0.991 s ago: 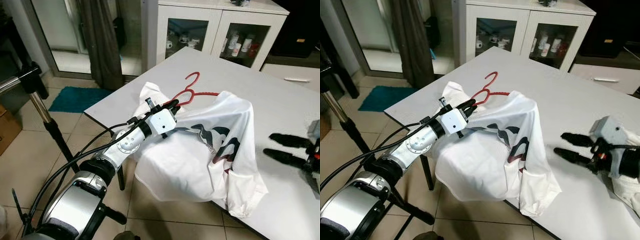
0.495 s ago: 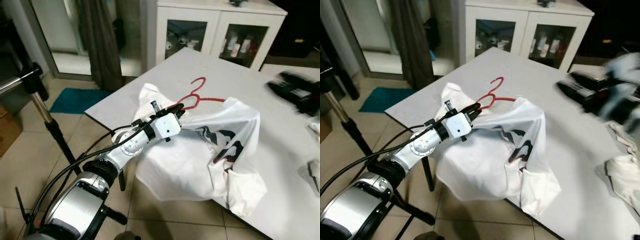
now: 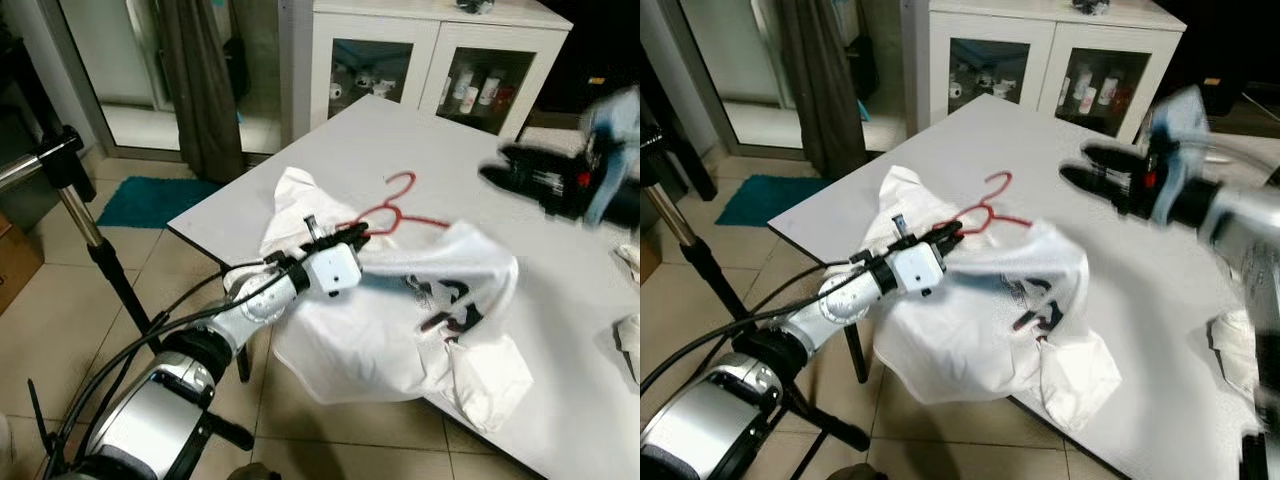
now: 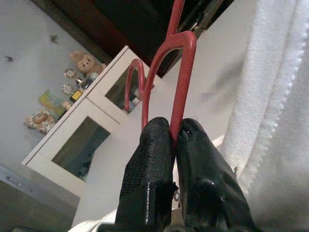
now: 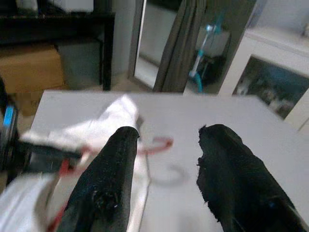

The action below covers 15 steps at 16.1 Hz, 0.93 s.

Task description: Hang hanger

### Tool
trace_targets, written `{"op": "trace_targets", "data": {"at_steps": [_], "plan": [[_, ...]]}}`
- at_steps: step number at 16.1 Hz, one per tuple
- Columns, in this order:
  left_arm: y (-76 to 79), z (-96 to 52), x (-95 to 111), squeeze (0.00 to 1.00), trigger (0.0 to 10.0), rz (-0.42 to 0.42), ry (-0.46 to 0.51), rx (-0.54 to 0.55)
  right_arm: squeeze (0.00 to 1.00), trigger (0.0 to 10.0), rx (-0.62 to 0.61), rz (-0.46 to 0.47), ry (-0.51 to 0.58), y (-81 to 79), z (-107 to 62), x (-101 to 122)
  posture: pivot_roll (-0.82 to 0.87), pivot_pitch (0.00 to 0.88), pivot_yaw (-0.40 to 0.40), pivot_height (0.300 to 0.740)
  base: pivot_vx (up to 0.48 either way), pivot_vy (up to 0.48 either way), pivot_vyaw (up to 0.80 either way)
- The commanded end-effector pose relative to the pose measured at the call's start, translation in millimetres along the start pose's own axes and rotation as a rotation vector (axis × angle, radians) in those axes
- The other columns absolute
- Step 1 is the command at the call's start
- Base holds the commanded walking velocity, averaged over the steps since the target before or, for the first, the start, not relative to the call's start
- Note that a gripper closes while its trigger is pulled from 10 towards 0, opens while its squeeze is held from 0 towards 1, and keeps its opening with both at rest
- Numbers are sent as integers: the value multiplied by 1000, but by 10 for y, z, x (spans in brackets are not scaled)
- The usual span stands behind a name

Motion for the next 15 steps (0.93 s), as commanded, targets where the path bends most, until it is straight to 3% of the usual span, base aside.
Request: {"op": "trace_targets", "data": {"at_steps": [1,2,4,7,8,9,10,15], "plan": [[-3,30,56,0,10000,19,29,-1,188,10000,-6,7,1,4,-3,47,-6,0,-12,723,0,0,0],[5,37,69,0,10000,20,35,-2,976,10000,46,10,-18,-71,54,42,-6,0,-12,723,0,0,0],[4,41,78,0,10000,22,39,2,1000,10000,121,-24,-137,-192,146,-177,-7,0,-19,723,0,0,0],[4,37,73,0,10000,24,35,8,1000,10000,160,39,-266,-289,281,-491,1,0,-26,723,0,0,0],[5,34,70,0,10000,24,33,9,906,10000,183,47,-296,-348,317,-561,2,0,-28,723,0,0,0],[6,34,68,0,10000,25,31,10,94,10000,211,26,-330,-405,335,-634,4,0,-30,723,0,0,0],[6,35,67,0,10000,26,30,11,0,10000,219,18,-341,-418,338,-654,4,0,-30,723,0,0,0],[-20,68,100,0,10000,56,43,19,0,10000,132,56,-460,-287,426,-920,8,0,-34,723,0,0,0]]}}
Point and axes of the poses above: a point about 5 cm out from each wrist's last joint towards the gripper, its own z axis pointing out of the wrist towards the gripper, its own x axis along the axis of the wrist's last joint, y = z × x, the point moved 1 cm from there along z, pointing out of the wrist towards the gripper, and after that the axes turned 15 degrees about z, right-handed, at the moved point
